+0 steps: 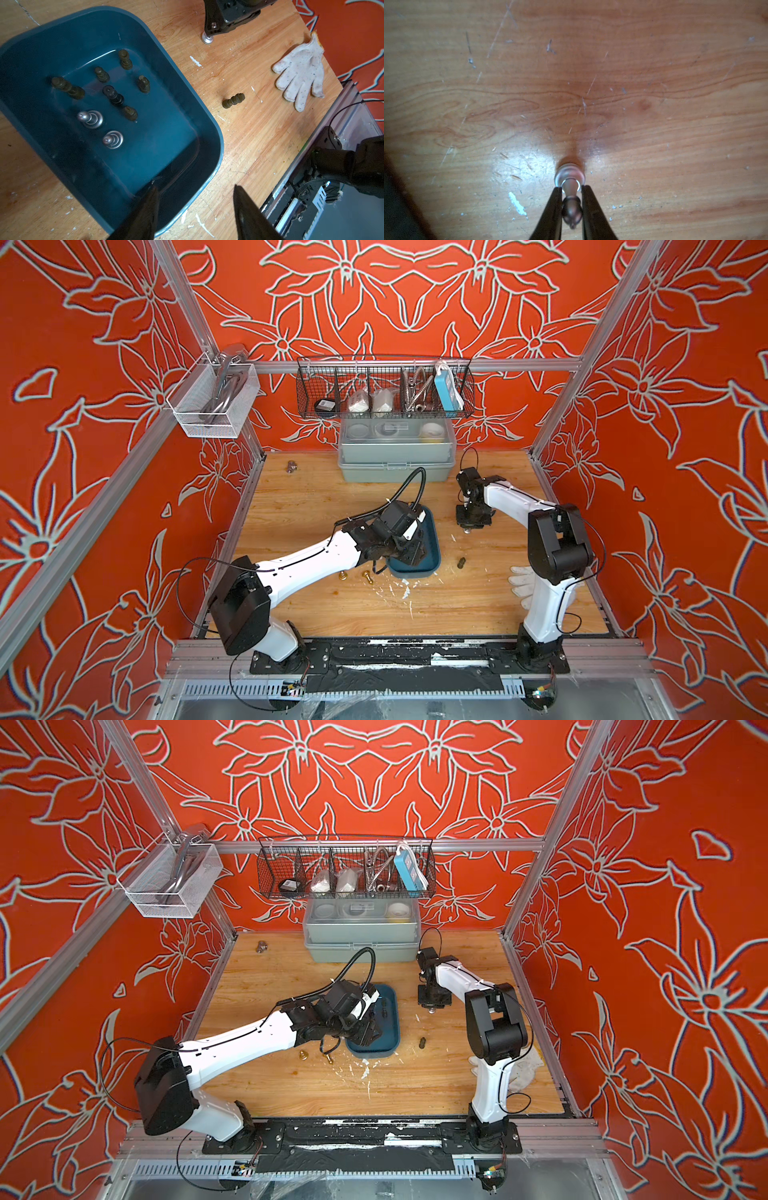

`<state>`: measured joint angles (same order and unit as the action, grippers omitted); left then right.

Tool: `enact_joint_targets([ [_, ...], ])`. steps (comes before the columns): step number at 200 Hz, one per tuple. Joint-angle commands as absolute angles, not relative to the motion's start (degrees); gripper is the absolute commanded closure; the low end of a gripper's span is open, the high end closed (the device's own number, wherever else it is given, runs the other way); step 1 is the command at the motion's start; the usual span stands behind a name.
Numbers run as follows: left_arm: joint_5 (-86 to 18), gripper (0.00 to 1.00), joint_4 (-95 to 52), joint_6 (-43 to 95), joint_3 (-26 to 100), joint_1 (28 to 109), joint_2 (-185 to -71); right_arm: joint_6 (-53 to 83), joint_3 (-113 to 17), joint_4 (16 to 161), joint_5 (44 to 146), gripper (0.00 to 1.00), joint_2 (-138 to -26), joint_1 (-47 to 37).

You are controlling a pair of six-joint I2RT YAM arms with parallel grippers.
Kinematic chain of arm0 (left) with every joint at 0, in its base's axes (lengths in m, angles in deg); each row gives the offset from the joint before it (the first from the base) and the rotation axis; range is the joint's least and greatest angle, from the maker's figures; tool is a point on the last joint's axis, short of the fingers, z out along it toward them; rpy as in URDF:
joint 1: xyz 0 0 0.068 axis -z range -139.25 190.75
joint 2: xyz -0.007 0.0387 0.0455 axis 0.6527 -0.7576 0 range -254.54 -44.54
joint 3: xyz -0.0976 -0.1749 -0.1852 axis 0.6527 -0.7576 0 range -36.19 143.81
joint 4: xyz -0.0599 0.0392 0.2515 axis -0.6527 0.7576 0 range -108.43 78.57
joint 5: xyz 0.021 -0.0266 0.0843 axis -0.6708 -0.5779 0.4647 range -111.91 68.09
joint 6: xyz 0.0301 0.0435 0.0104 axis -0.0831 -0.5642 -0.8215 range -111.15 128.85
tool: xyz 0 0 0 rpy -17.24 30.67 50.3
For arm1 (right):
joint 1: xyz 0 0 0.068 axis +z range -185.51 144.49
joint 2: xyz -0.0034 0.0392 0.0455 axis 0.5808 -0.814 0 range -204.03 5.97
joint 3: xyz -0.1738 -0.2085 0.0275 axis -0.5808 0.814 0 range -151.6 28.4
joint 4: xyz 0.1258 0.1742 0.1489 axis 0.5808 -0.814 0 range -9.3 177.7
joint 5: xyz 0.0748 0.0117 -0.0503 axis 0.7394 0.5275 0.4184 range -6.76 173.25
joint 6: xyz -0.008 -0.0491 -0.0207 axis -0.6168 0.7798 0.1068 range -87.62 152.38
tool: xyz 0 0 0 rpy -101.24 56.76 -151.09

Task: Put the chess pieces into the storage box
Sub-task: Pick up the chess piece at the center of the board.

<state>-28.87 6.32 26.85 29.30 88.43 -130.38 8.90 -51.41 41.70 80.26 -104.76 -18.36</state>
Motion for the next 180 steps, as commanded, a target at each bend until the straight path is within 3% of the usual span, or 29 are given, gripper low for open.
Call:
enact_joint_targets([
  [1,-27.9,0.43,5.8,26.2,28.5,88.6,-129.7,8.7,-52.7,41.5,79.7,0.8,-105.9,-18.4],
  [85,-27.0,0.43,5.7,26.1,28.0,88.6,-128.8,8.8,-52.1,42.0,80.4,0.86,-105.7,-18.3],
  [180,-27.3,0.42,5.9,28.0,26.3,86.1,-124.7,8.9,-52.9,38.7,79.8,0.86,-97.7,-15.7],
])
